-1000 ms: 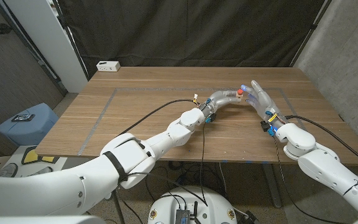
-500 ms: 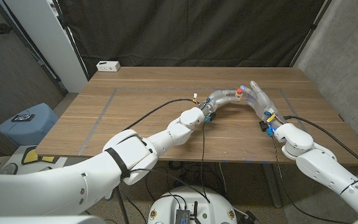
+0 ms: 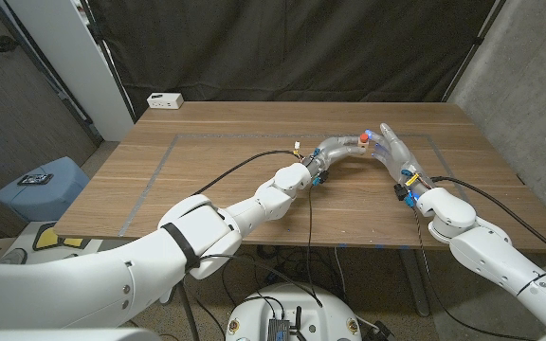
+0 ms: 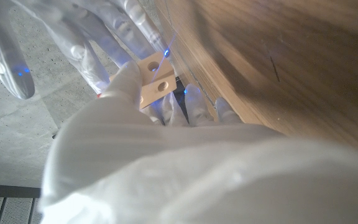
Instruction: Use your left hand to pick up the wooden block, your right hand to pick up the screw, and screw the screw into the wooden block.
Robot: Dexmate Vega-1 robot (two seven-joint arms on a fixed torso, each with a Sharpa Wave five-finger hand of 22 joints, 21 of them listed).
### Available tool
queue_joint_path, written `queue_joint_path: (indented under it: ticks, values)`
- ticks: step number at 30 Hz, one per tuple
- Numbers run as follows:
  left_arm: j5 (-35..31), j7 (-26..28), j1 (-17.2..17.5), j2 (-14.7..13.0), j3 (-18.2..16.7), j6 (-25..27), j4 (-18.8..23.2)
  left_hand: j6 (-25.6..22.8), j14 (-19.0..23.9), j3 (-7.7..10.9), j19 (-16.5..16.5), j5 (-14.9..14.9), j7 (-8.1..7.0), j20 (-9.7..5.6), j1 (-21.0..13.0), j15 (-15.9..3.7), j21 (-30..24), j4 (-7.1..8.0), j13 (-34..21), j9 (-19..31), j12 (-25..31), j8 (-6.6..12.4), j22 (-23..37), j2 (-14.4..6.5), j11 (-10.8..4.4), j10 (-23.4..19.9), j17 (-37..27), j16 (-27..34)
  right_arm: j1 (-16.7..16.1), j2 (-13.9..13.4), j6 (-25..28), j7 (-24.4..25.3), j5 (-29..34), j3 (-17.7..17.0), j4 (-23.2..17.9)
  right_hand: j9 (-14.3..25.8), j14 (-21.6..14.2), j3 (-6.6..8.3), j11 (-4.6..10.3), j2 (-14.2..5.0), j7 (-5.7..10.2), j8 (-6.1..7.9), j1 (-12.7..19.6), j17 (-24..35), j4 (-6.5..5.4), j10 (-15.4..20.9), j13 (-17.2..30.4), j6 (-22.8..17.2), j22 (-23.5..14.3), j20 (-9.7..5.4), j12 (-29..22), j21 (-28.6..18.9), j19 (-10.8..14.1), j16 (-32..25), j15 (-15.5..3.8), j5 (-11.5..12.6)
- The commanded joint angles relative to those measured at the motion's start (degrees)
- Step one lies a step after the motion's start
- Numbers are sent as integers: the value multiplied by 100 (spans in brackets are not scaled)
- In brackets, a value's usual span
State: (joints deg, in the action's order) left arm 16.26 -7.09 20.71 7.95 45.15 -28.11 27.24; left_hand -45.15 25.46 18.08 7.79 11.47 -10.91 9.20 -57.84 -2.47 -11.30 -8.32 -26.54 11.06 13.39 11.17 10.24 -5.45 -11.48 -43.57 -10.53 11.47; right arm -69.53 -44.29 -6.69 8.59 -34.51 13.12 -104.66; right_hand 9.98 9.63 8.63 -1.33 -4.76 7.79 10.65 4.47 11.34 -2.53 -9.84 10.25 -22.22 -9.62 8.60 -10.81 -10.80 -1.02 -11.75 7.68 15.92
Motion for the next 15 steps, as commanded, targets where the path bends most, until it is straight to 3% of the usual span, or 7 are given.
queue_joint_path:
  ticks: [1,7,15]
  values:
    - [36,-19,13,-3,-26,33,20,-10,56,14,-17,16,-37,37,87,-274,-49,17,-54,12,50,17,30,-21,-92,-150,-14,34,1,1,27,28,-11,28,-16,23,771,-3,4,-23,-18,39,31,12,-40,-363,15,-65,-12,-31,-16,-5,-13,10,-17,30]
    - [43,-35,0,16,-28,25,-19,12,55,27,-15,18,-7,38,65,-274,-50,-5,-52,13,37,9,31,-27,-91,-141,-7,31,-47,-19,32,57,-20,7,-52,24,766,-4,5,-24,-10,28,29,13,-43,-364,15,-49,-12,-34,-16,-7,-7,8,-25,32]
    - [46,-47,-33,54,-24,11,-104,-43,74,15,-18,9,-85,34,121,-276,-50,18,-50,14,40,31,31,-30,-96,-182,-7,37,-137,-56,63,115,-33,-37,-132,25,768,-4,27,-25,-10,34,28,13,-46,-349,16,-76,-12,-34,-22,-8,-1,9,-27,33]
